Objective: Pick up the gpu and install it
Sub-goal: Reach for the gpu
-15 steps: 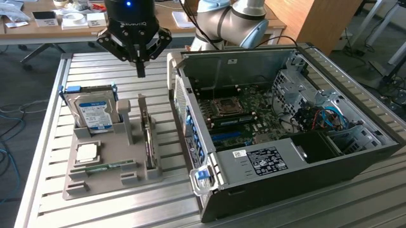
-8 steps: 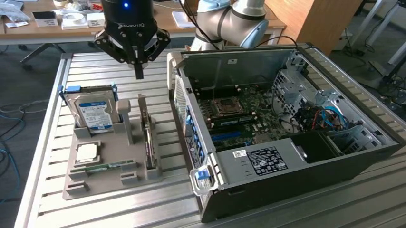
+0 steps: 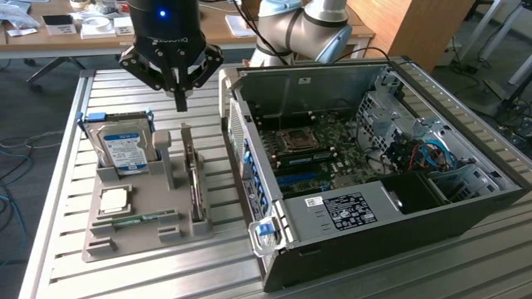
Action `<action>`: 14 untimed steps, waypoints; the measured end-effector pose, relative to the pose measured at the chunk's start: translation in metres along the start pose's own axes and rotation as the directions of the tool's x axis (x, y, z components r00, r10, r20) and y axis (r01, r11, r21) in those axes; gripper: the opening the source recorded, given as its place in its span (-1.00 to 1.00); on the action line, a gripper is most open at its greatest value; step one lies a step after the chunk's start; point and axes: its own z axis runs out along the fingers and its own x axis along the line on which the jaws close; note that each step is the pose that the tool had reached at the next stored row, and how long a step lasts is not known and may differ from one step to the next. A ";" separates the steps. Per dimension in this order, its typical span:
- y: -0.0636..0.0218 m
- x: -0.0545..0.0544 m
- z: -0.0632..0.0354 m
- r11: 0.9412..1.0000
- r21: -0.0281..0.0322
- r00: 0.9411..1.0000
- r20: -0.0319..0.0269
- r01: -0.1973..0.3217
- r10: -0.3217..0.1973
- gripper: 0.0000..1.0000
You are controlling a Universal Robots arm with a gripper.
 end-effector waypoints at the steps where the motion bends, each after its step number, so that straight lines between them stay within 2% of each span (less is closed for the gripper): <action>1: -0.0020 0.000 -0.0001 1.000 0.000 1.000 0.000 0.000 0.000 -0.79; 5: -0.0081 0.001 -0.0004 1.000 0.000 1.000 0.000 0.000 0.000 -0.79; 14: -0.0087 0.001 -0.0004 1.000 0.000 1.000 0.000 0.000 0.000 -0.79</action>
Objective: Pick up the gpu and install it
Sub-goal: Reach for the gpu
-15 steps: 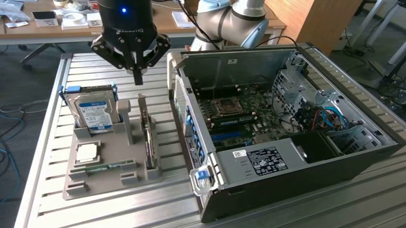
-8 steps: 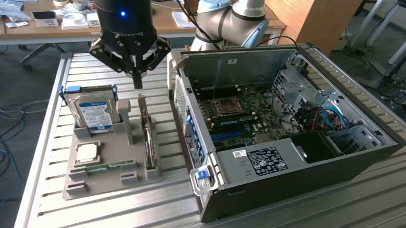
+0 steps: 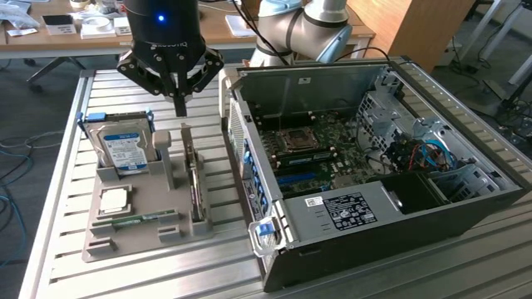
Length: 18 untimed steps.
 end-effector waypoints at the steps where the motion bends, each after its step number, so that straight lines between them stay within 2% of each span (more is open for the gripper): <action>1: -0.0007 0.000 -0.0001 1.000 0.000 1.000 0.000 0.000 0.000 -0.79; 10: -0.0159 0.002 -0.0005 1.000 0.000 1.000 0.000 0.000 0.000 -0.79; 18: -0.0207 0.005 -0.0001 1.000 0.000 1.000 0.000 0.000 0.000 -0.79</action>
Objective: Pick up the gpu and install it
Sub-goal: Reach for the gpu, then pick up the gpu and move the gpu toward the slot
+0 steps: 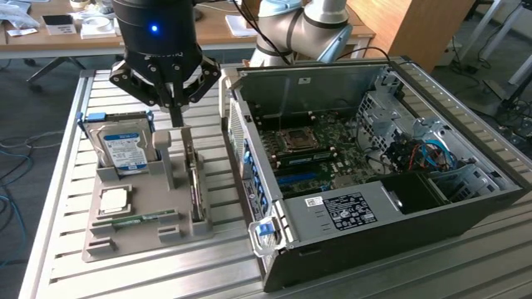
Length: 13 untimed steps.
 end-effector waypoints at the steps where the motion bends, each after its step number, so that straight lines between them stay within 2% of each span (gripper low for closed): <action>1: 0.0000 0.000 0.0000 1.000 0.000 1.000 0.000 0.000 0.000 -0.79; 13: 0.0000 0.000 0.0000 1.000 0.000 1.000 0.000 0.000 0.000 -0.76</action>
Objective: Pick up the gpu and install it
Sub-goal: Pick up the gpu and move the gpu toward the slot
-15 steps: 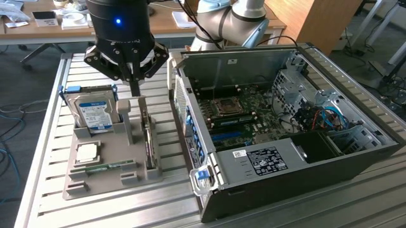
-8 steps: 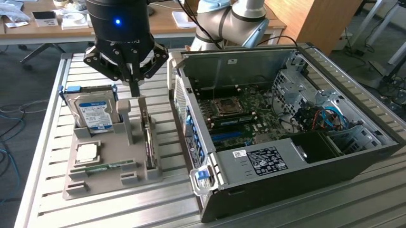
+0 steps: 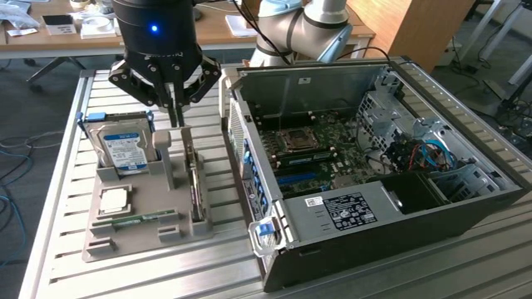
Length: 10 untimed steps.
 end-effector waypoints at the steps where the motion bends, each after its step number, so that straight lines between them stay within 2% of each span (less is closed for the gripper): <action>1: 0.0000 0.000 0.0000 1.000 0.000 1.000 0.000 0.000 0.000 -0.76; 4: 0.0000 0.000 0.0000 1.000 0.000 1.000 0.000 0.000 0.000 -0.41; 7: 0.0000 0.000 0.0000 1.000 0.000 1.000 0.000 0.000 0.000 -0.29; 8: 0.0000 0.000 0.0000 1.000 0.000 1.000 0.000 0.000 0.000 -0.17; 10: 0.0000 0.000 0.0000 1.000 0.000 1.000 0.000 0.000 0.000 -0.17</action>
